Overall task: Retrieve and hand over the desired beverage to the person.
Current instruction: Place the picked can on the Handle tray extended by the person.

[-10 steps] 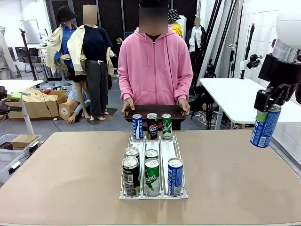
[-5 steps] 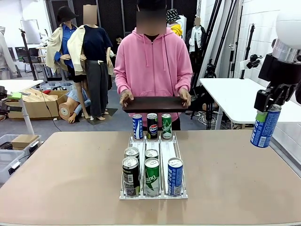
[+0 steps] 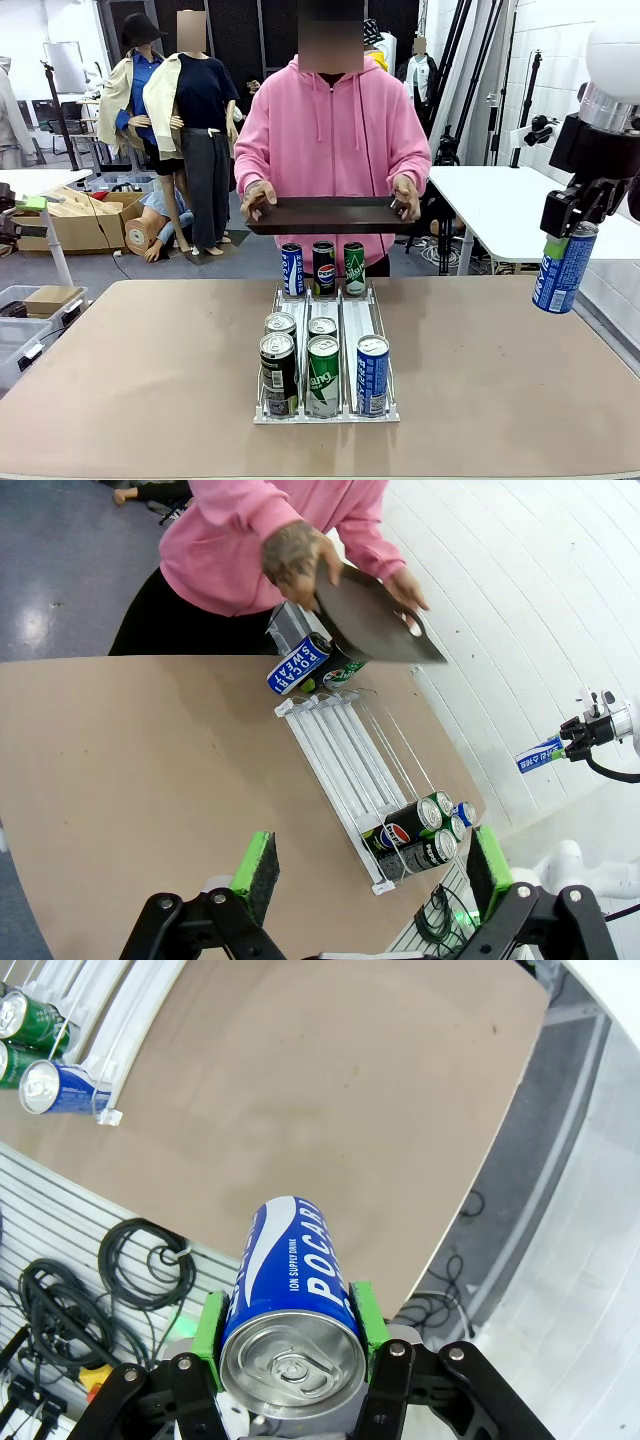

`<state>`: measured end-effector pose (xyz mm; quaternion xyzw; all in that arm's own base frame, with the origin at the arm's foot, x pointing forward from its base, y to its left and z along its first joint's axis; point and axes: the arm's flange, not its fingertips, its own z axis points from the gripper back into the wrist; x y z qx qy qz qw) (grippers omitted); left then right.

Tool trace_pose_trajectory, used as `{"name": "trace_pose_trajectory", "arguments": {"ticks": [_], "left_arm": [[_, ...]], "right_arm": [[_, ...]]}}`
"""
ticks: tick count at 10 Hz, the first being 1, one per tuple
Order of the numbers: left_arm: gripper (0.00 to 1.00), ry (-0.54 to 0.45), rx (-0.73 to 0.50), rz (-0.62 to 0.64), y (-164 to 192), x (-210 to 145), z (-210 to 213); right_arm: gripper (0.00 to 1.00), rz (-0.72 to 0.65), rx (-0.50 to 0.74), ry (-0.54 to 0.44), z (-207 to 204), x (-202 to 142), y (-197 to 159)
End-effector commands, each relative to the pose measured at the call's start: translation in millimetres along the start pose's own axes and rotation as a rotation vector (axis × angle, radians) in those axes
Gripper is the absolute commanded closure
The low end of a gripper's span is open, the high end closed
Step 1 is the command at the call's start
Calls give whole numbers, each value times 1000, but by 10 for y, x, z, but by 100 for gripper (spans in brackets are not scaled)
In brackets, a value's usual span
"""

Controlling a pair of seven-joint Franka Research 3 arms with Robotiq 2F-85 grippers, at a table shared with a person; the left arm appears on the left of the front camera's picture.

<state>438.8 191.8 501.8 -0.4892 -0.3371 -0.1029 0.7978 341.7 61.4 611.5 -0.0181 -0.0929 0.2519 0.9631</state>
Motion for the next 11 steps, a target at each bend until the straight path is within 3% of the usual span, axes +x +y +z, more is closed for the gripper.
{"name": "trace_pose_trajectory", "arguments": {"ticks": [1, 11], "left_arm": [[0, -7, -6, 6, -16, 10, 11], [0, -7, -6, 6, -16, 10, 11]], "right_arm": [[84, -5, -2, -1, 30, 18, 11], [84, -5, -2, -1, 30, 18, 11]]}}
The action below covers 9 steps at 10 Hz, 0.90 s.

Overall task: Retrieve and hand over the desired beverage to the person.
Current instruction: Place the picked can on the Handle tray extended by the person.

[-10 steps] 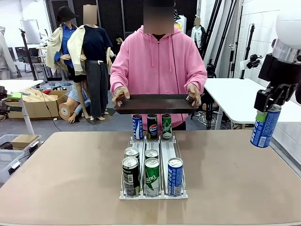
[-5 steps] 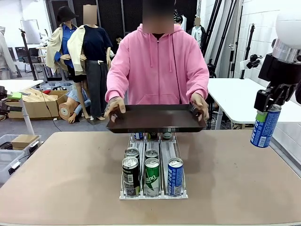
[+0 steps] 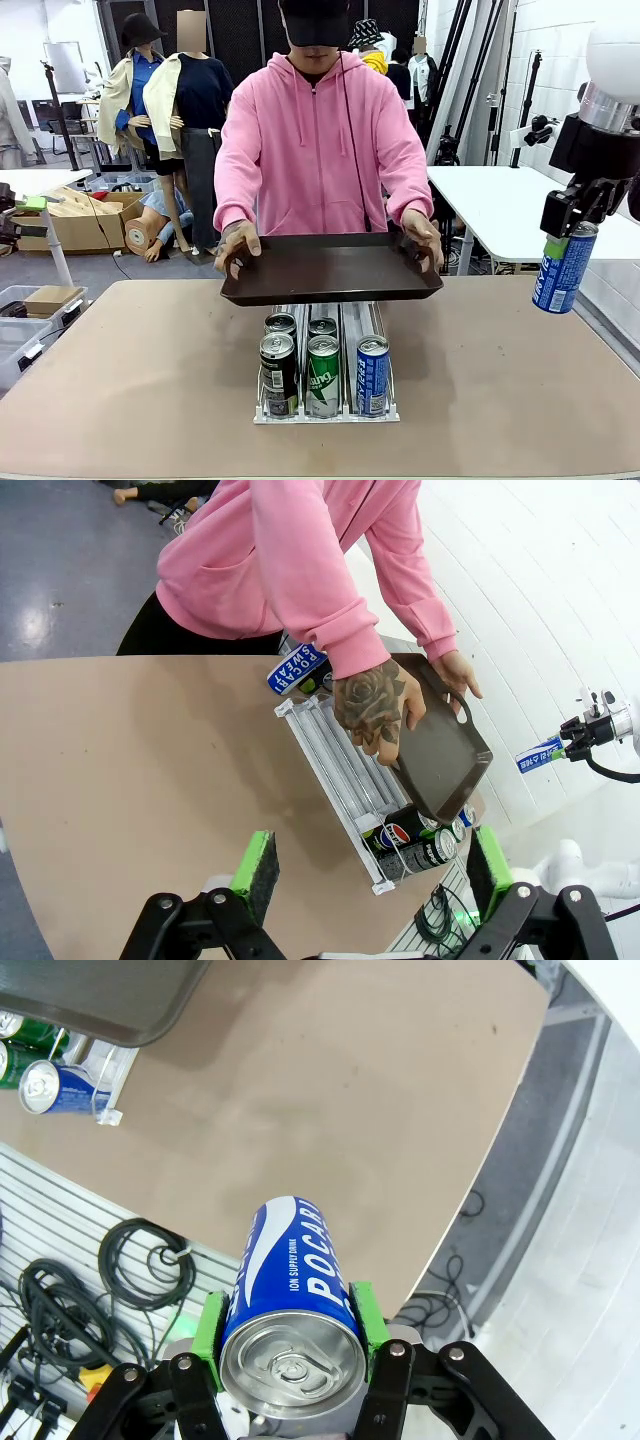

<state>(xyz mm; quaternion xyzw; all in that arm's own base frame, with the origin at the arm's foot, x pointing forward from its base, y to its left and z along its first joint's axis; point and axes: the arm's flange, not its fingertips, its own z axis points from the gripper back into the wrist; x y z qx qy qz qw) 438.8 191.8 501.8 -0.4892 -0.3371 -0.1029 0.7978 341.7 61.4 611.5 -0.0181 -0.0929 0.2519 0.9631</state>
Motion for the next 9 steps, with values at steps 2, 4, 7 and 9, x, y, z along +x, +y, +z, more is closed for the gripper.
{"name": "trace_pose_trajectory", "arguments": {"ticks": [2, 4, 7, 9], "left_arm": [[0, -7, -6, 6, -16, 10, 11], [0, -7, -6, 6, -16, 10, 11], [0, -7, -6, 6, -16, 10, 11], [0, -7, -6, 6, -16, 10, 11]], "right_arm": [[84, 0, 0, 0, 0, 0, 0], [84, 18, -7, -2, 138, 138, 92], [84, 27, 4, -6, 363, 321, 270], [84, 65, -11, 7, 485, 565, 474]]}}
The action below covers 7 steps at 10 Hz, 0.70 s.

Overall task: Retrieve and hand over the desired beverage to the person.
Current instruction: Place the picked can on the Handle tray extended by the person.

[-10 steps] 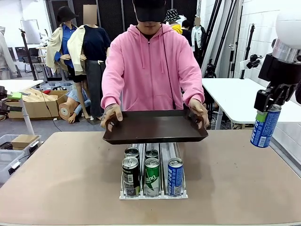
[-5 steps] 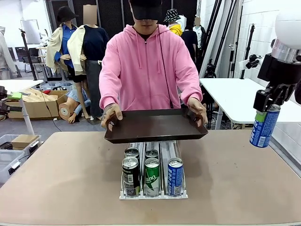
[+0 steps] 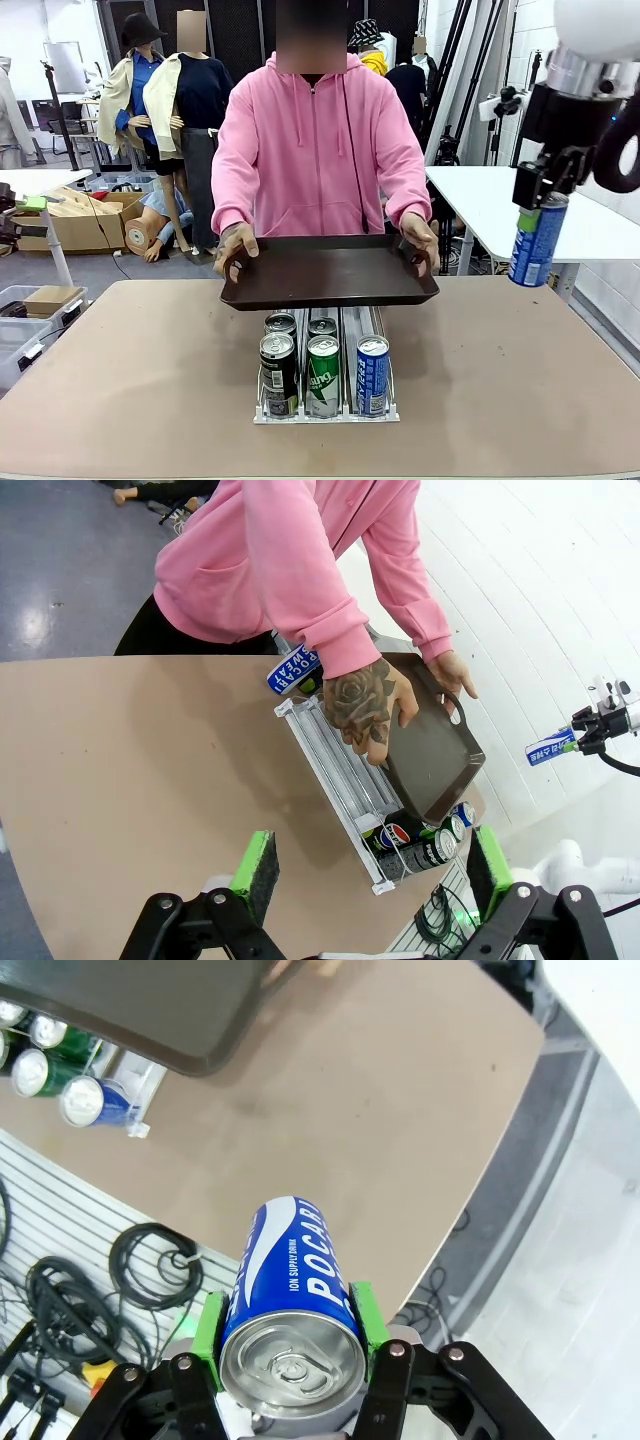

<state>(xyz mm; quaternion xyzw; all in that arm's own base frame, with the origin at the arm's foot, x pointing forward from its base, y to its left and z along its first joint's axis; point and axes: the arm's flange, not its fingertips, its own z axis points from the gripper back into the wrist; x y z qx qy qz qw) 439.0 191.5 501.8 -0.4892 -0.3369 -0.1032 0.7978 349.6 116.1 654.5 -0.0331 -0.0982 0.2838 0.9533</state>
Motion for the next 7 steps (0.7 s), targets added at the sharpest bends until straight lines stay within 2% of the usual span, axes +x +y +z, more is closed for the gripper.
{"name": "trace_pose_trajectory", "arguments": {"ticks": [1, 7], "left_arm": [[0, -7, -6, 6, -14, 9, 14], [0, -7, -6, 6, -14, 9, 14]], "right_arm": [[84, 20, 14, 10, 118, 307, 140], [84, 154, 30, 0, 189, 1241, 677]]}}
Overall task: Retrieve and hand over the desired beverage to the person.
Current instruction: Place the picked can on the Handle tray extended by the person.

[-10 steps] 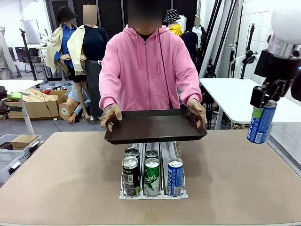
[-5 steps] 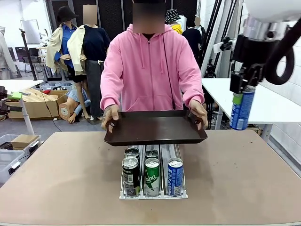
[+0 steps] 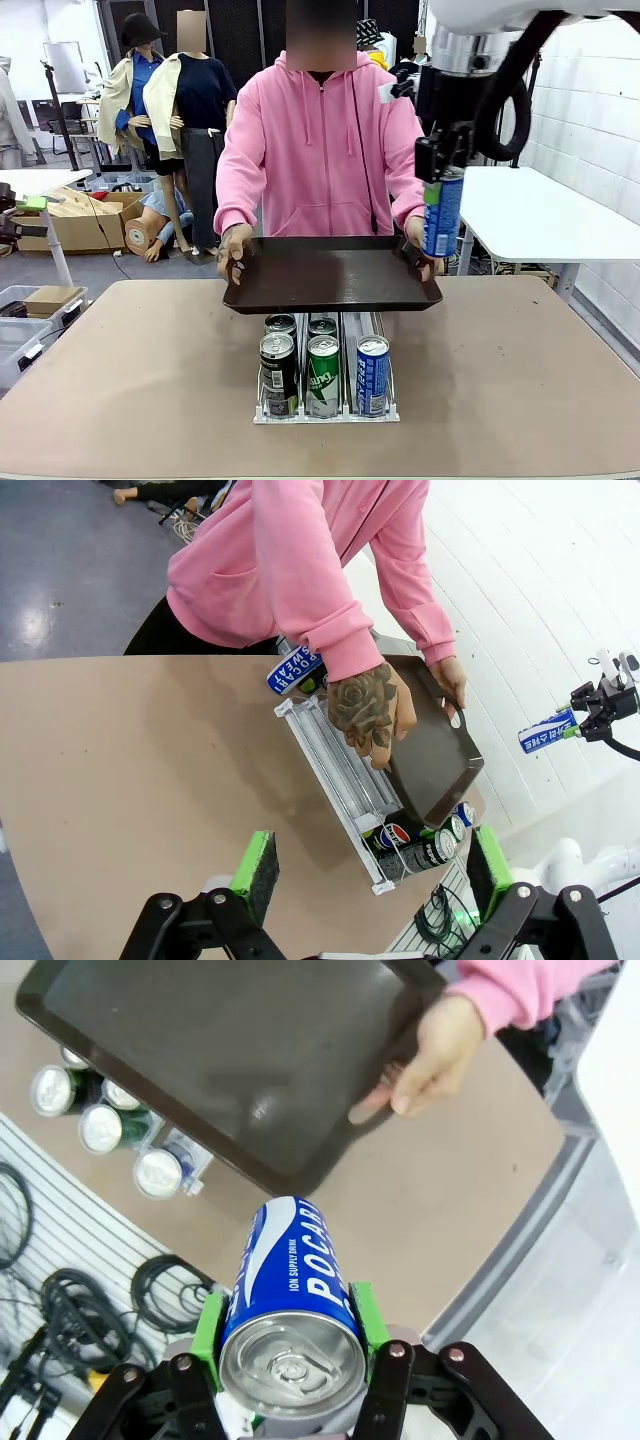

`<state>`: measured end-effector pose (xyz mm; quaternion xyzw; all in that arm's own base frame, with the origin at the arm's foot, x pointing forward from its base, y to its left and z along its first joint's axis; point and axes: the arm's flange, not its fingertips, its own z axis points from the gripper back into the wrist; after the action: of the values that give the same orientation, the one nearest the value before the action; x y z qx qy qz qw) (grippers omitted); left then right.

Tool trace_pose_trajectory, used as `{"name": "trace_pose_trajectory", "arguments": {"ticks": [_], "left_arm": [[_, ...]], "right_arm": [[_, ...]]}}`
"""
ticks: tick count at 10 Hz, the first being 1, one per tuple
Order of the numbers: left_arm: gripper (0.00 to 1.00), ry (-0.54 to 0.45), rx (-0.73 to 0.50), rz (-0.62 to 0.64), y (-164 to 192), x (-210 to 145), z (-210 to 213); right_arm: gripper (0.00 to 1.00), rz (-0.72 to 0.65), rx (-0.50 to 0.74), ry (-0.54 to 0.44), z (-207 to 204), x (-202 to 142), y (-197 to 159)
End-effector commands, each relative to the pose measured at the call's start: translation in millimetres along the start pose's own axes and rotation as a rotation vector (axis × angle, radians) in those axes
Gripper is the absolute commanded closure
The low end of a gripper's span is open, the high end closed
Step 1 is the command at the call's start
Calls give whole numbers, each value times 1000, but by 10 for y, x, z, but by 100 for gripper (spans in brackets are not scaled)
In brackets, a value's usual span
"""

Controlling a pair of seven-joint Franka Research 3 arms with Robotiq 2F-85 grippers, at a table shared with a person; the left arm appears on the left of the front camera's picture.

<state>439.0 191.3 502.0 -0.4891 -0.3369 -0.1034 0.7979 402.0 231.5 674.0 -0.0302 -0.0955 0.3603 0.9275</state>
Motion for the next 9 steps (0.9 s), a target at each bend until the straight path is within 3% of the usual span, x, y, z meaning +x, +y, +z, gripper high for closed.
{"name": "trace_pose_trajectory", "arguments": {"ticks": [1, 4, 9], "left_arm": [[0, -7, -6, 7, -13, 8, 15], [0, -7, -6, 7, -13, 8, 15], [0, -7, -6, 7, -13, 8, 15]], "right_arm": [[84, 15, 16, -9, 78, 270, 22], [84, 32, 26, -83, -149, 674, 72], [84, 106, 74, -48, -542, 1184, -27]]}}
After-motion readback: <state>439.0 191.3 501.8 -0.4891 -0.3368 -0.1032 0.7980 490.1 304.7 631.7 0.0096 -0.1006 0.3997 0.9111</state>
